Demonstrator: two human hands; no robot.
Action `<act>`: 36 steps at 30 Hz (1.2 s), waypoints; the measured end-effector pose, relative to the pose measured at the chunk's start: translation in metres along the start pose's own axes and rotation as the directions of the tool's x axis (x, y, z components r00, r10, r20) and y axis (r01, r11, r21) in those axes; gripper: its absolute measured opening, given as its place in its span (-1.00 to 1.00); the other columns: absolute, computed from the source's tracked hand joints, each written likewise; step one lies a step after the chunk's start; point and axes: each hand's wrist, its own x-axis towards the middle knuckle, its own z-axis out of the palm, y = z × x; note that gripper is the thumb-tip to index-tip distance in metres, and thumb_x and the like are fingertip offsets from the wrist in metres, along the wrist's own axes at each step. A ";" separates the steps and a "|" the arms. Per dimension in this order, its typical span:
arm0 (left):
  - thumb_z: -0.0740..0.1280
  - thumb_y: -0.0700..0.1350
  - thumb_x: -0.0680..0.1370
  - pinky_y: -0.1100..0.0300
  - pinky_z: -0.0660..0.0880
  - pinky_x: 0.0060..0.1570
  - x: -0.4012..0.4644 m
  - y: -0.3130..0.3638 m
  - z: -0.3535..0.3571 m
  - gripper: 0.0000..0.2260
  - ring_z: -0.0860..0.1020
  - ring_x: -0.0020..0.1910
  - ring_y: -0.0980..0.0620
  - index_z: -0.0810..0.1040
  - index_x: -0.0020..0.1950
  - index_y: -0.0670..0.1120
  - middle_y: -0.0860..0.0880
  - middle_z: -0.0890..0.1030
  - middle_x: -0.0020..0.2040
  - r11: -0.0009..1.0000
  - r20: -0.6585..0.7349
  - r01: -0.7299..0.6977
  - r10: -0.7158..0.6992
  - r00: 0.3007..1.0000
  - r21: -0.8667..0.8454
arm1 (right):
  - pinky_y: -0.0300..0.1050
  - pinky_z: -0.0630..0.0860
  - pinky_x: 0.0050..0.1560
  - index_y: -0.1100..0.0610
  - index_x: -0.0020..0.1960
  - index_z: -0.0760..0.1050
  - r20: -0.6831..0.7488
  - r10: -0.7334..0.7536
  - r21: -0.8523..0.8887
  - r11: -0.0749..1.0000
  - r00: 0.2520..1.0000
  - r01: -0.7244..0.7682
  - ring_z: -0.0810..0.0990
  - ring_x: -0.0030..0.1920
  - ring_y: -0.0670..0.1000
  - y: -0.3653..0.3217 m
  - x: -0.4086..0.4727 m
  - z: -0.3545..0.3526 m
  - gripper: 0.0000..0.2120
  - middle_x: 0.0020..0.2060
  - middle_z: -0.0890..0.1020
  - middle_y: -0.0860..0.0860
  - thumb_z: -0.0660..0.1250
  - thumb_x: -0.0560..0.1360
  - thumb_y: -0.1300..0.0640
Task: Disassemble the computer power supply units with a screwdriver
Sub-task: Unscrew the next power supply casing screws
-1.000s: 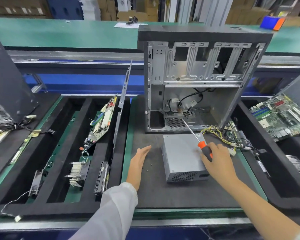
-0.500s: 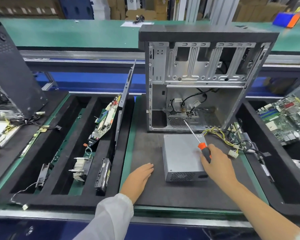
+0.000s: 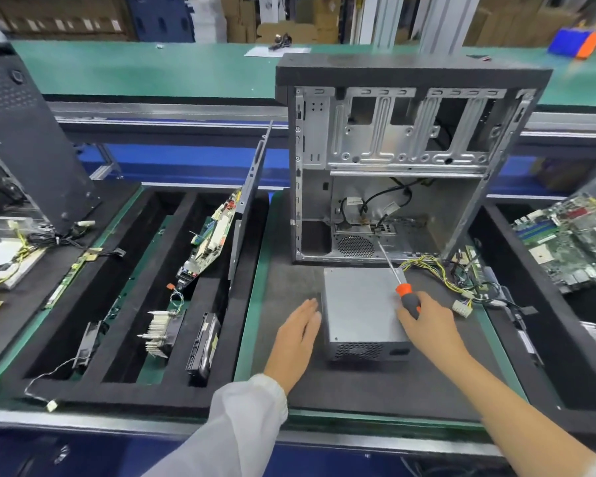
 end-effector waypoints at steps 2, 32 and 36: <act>0.13 -0.02 0.69 0.35 0.35 0.22 0.006 0.016 0.010 -0.77 0.47 0.13 0.28 0.46 0.28 0.19 0.23 0.54 0.16 0.993 0.053 0.052 -0.047 0.998 -0.108 | -0.13 0.20 -0.44 0.11 -0.31 0.23 0.009 0.035 0.012 0.999 0.999 -0.035 0.38 -0.35 0.07 0.000 0.003 -0.001 -0.69 -0.42 0.38 0.01 0.25 0.55 0.09; 0.07 -0.26 0.66 0.35 0.30 0.20 0.001 0.091 0.080 -0.61 0.44 0.20 0.15 0.20 0.49 -0.04 0.06 0.44 0.37 0.953 0.182 0.230 -0.195 0.964 -0.199 | -0.14 0.19 -0.47 0.20 -0.32 0.27 -0.116 0.229 -0.012 0.973 0.966 -0.232 0.37 -0.37 0.09 0.031 -0.007 -0.053 -0.73 -0.42 0.40 0.07 0.24 0.52 0.20; 0.07 -0.32 0.63 0.51 0.38 0.00 0.001 0.100 0.075 -0.60 0.48 0.03 0.29 0.24 0.37 0.08 0.14 0.47 0.20 0.961 0.184 0.209 -0.176 0.967 -0.182 | -0.14 0.17 -0.47 0.18 -0.32 0.26 -0.134 0.253 0.020 0.967 0.958 -0.252 0.32 -0.43 -0.01 0.030 -0.011 -0.053 -0.73 -0.44 0.37 0.05 0.25 0.51 0.22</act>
